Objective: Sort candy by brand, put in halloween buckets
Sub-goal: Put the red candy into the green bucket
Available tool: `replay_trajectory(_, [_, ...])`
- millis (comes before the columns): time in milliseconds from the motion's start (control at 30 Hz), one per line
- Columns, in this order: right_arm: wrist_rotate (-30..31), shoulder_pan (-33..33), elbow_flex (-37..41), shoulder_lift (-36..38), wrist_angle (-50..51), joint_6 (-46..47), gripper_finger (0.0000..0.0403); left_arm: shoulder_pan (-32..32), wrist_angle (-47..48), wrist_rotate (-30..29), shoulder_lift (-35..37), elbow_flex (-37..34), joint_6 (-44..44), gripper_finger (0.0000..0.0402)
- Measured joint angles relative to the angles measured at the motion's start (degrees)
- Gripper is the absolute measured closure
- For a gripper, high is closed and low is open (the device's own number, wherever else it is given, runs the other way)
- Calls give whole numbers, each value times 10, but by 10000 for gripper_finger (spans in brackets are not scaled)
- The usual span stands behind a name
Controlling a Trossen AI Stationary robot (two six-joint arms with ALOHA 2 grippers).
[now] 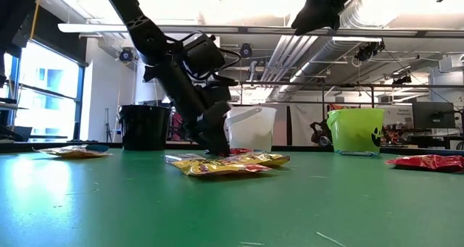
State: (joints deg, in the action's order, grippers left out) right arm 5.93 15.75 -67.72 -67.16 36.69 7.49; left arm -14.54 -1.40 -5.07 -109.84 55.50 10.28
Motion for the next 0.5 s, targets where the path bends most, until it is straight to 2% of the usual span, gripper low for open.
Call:
replay_trajectory(100, [0,0,0,0,-2,0,258,4,-1,-22,-1,0,5,203])
replay_trajectory(200, [0,0,0,0,-3,0,258,5,-2,-28,0,0,6,235])
replay_trajectory(500, [0,0,0,0,-2,0,258,4,-4,-16,0,-1,-9,388])
